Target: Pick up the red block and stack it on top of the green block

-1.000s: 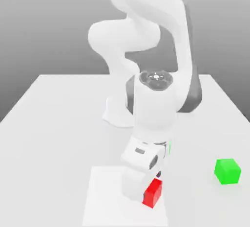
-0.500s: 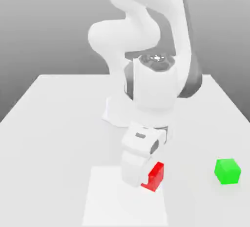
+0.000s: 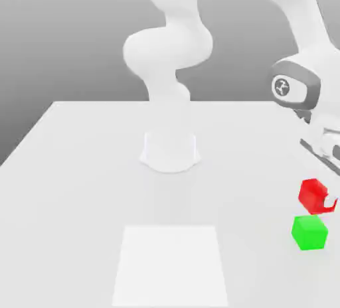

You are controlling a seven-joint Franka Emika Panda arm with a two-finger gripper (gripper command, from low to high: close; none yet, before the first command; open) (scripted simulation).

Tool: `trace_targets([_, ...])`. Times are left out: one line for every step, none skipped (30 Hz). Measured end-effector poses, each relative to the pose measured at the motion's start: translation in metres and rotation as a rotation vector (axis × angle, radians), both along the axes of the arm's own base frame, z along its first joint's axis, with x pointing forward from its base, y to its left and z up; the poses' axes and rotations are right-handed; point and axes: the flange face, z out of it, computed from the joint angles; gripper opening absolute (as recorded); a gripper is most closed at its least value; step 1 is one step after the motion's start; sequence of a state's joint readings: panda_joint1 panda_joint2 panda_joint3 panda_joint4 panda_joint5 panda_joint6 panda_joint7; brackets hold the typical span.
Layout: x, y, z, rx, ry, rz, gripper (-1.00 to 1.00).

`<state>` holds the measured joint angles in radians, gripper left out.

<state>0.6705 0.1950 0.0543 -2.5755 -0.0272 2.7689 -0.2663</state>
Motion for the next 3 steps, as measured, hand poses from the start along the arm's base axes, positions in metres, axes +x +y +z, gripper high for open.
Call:
trace_targets([-0.0003, -0.0005, -0.0076, 0.0, 0.0, -0.001, 1.0])
trace_targets([-0.0003, -0.0005, -0.0076, 0.0, 0.0, -0.001, 1.0])
trace_targets([-0.0003, -0.0005, -0.0076, 0.0, 0.0, -0.001, 1.0])
